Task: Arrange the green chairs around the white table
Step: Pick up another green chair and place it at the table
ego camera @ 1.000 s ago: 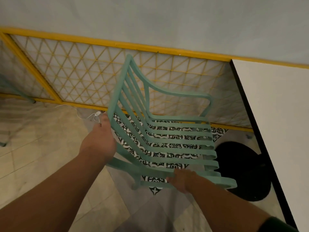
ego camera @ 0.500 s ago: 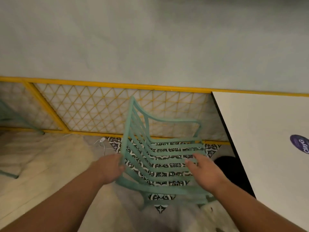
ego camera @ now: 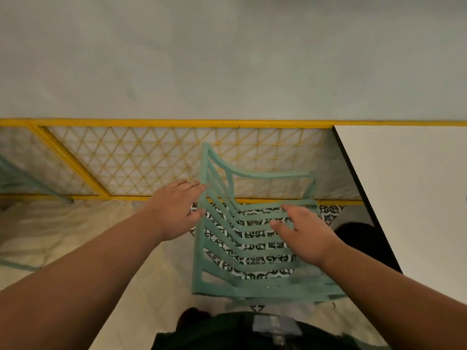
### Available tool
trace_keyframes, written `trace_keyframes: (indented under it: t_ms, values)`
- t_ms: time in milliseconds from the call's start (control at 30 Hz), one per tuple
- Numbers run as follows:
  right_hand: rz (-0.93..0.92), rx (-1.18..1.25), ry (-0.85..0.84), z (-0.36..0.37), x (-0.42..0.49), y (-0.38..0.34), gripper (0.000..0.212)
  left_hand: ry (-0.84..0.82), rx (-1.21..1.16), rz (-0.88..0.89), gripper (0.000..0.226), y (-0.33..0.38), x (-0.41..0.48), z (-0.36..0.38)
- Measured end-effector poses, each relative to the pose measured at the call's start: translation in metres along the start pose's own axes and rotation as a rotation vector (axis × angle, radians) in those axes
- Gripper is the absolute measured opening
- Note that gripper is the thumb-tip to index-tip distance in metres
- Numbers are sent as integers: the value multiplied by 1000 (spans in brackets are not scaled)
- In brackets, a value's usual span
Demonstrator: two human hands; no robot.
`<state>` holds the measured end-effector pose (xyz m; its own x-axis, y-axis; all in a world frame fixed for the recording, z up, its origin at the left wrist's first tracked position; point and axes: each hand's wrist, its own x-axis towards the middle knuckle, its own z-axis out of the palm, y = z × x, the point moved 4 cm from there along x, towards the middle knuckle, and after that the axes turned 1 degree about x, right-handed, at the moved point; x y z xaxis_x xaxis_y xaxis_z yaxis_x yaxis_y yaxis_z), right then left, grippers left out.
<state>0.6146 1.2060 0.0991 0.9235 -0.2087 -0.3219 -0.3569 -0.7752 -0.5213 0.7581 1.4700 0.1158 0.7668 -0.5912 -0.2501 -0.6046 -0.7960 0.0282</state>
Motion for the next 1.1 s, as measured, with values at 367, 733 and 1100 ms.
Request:
trace_keyframes:
  t_ms: [367,733,1100]
  values:
    - [318,170,152,65,13,-81,76,-69,104,324,96,-87,82,-10]
    - [563,212,258,76,-22,-70,78,-47,152,525,73,-58,151,-16]
    - [877,240,432,94,16,-105,73,-93,273,875,75,-41,262,-1]
